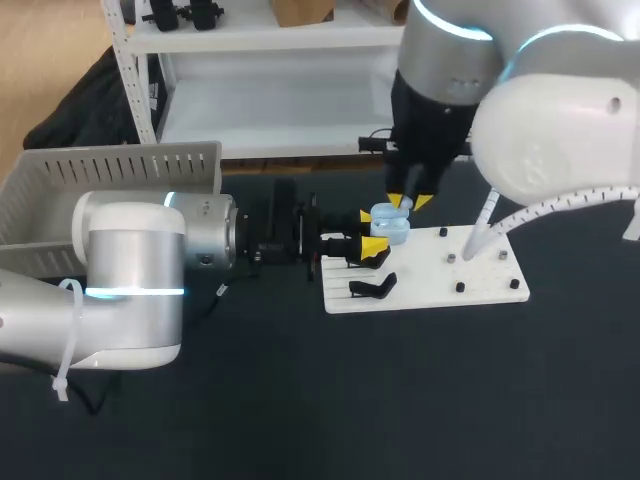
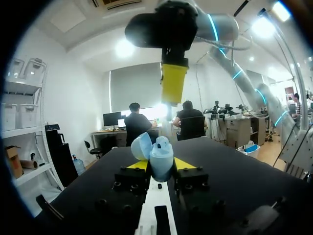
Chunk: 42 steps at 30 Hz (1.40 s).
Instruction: Pick up each earbud case from the left stands, insert the matching earbuds, close the lid, and place the case in the box.
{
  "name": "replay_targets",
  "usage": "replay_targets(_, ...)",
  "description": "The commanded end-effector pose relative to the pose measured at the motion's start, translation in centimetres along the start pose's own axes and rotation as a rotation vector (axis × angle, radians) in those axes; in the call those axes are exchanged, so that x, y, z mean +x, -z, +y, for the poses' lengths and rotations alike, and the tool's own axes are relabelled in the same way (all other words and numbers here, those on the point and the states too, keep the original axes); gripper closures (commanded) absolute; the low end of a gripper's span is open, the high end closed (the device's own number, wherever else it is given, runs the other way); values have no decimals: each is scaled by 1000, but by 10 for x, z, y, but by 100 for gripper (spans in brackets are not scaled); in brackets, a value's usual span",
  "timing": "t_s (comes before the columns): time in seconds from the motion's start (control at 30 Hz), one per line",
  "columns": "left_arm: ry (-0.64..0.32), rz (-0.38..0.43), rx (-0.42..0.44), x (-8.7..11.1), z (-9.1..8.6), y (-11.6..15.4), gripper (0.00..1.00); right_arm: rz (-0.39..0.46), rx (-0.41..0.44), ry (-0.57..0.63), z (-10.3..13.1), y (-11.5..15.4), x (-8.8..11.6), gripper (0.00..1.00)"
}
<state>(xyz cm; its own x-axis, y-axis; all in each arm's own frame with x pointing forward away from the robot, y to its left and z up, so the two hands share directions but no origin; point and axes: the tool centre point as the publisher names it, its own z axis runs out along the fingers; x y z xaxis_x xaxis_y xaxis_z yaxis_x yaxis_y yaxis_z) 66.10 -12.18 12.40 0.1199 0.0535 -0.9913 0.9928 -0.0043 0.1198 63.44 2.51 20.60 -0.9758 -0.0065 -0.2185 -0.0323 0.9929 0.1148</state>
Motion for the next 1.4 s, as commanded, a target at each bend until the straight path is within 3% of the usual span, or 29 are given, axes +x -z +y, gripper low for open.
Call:
replay_targets(0.03, -2, 0, -6, 0, -1, -1, 100, 1, 0, 0, 0, 0, 0, 100)
replay_targets(0.67, -2, 0, -6, 0, -1, -1, 100, 1, -25, 231, 24, -10, -7, 100)
replay_targets(1.4, -2, 0, -6, 0, -1, -1, 100, -11, -35, 302, 23, -20, -7, 100)
